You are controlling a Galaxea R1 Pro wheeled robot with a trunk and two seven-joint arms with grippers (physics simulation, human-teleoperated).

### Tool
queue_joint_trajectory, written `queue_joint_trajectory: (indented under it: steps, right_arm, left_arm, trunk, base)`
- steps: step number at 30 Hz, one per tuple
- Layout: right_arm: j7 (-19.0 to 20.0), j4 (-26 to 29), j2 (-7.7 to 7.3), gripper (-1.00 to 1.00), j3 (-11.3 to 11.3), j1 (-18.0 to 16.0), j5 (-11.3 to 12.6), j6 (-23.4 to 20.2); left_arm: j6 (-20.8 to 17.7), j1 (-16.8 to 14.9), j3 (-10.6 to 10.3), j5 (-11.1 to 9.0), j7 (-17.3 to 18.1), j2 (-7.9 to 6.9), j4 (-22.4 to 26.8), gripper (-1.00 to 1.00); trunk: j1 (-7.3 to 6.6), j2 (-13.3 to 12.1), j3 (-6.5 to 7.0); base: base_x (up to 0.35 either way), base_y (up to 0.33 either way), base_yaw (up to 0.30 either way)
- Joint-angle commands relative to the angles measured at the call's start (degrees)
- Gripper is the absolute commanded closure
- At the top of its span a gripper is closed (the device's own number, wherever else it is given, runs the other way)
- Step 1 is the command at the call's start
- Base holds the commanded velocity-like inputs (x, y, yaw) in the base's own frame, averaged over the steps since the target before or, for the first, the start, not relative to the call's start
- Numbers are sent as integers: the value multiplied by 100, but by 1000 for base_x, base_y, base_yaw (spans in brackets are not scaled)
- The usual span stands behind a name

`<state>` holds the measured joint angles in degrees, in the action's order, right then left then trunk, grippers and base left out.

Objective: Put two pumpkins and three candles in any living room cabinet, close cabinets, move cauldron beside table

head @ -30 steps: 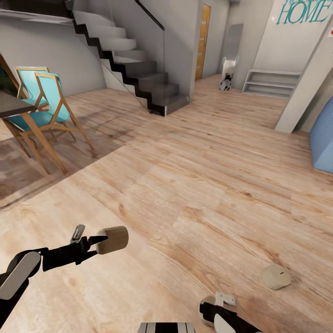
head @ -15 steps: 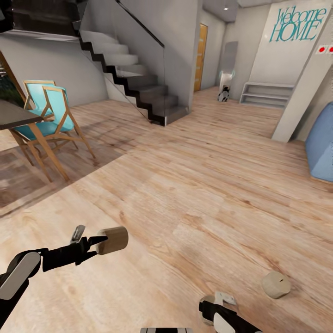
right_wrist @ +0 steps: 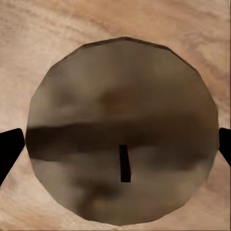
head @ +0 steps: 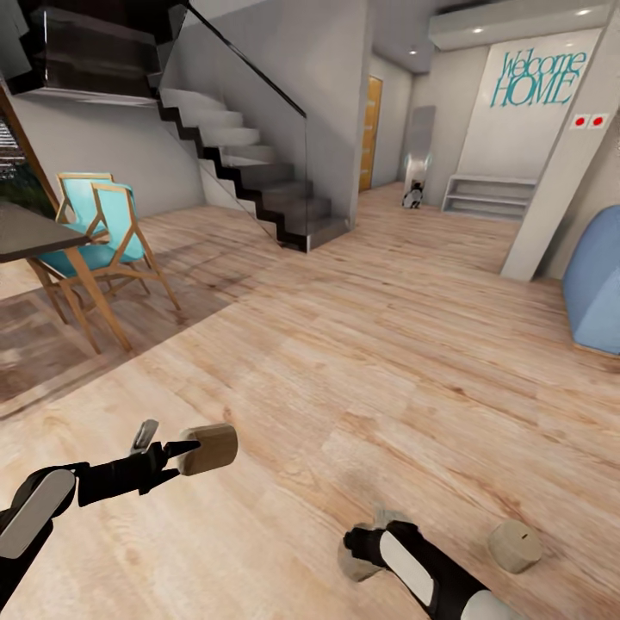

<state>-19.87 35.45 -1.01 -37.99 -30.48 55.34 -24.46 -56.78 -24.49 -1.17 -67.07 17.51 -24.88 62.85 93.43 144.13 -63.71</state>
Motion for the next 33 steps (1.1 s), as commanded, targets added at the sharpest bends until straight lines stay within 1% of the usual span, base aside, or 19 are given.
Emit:
queue_joint_trajectory:
  steps: [1, 4, 6, 8, 11, 14, 24, 33]
  right_arm:
    - [-345, 364, -56, 100, 35, -2, 108, -263]
    - [-1236, 1354, -117, 100, 408, -2, 130, -996]
    - [-1703, 1941, -122, 100, 638, -2, 130, -1426]
    - [-2043, 2489, -112, 100, 771, -2, 126, -1741]
    - [-2337, 3151, -106, 100, 839, -1, 128, -2027]
    - [-2451, 3470, -88, 100, 863, -2, 122, -2143]
    - [-2475, 3499, -94, 100, 846, -2, 60, -2152]
    - [-2461, 3553, -97, 100, 856, -2, 122, -2151]
  left_arm:
    - [-5, -3, -6, 36, 42, -5, -1, 100]
    - [-5, -3, -1, 38, 42, -7, -2, 100]
    - [-3, -3, 1, 38, 42, -8, -4, 100]
    - [-6, -3, 2, 37, 42, -8, -2, 100]
    - [-7, -3, 2, 42, 42, -8, -3, 100]
    - [-1, -3, 3, 41, 39, -3, -7, 100]
    - [-1, -3, 3, 41, 25, -3, -17, 100]
    - [0, -2, 8, 36, 19, 0, -25, 100]
  trunk:
    - [-3, 0, 17]
    - [-11, -4, 83]
    - [-16, -7, 128]
    - [-21, -9, 172]
    - [-29, -13, 238]
    - [-36, -17, 305]
    - [-62, -31, 528]
    - [-85, -43, 731]
  base:
    - [0, 0, 0]
    - [0, 0, 0]
    - [0, 0, 0]
    - [0, 0, 0]
    - [0, 0, 0]
    - [0, 0, 0]
    - [0, 0, 0]
    - [0, 0, 1]
